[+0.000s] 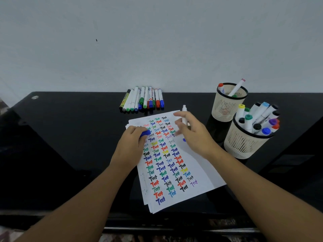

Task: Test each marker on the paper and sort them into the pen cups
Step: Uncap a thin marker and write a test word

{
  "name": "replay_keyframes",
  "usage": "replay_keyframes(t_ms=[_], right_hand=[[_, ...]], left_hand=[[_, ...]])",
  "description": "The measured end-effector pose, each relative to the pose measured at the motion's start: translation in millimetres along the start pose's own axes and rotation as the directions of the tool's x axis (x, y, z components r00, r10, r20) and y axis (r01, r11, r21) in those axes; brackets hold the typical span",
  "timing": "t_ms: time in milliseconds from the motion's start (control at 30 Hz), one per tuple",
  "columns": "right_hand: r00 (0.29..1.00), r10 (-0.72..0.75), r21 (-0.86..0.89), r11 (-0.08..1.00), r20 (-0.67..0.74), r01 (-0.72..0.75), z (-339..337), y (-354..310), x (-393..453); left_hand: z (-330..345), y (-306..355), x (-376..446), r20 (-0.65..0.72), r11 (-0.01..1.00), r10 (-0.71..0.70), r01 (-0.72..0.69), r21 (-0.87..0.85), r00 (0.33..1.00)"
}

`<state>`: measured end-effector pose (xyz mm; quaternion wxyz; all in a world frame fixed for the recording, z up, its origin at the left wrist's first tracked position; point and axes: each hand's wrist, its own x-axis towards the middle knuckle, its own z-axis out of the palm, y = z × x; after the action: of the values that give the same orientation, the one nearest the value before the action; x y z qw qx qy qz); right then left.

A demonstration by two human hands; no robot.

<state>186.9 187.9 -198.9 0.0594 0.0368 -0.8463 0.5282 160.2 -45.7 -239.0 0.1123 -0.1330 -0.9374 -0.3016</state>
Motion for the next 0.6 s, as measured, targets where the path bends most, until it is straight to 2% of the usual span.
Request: replay_keyframes(t_ms=[33,100,167,233,333,600], right_hand=[[0.999,0.002,-0.042,0.999,0.035,0.0,0.4,-1.8,1.2],[0.988,-0.017,-0.258,0.965,0.151,0.056,1.2,-4.8,1.6],[0.974,-0.016,-0.51,0.85,0.227,0.133,2.7,-5.2,2.3],[0.974,-0.027,-0.628,0.76,0.226,0.167,2.4,-4.8,6.7],[0.976,-0.064,-0.676,0.712,0.206,0.189,1.9,-2.0,11.4],[0.971,-0.072,-0.686,0.696,0.227,0.212,9.0,4.3,17.9]], left_hand=[[-0.5,0.3,-0.6,-0.007,1.0,0.005,-0.005,-0.011,1.0],[-1.1,0.8,-1.6,-0.019,1.0,0.005,-0.005,-0.027,1.0],[-1.3,1.0,-1.7,-0.027,1.0,-0.002,0.002,-0.027,1.0],[-1.4,0.5,-1.6,-0.035,1.0,0.006,-0.007,-0.024,0.999],[-0.9,0.2,-1.5,-0.044,0.999,0.023,-0.024,-0.025,0.999],[0.0,-1.0,-3.1,-0.04,0.993,0.116,-0.116,-0.002,0.992]])
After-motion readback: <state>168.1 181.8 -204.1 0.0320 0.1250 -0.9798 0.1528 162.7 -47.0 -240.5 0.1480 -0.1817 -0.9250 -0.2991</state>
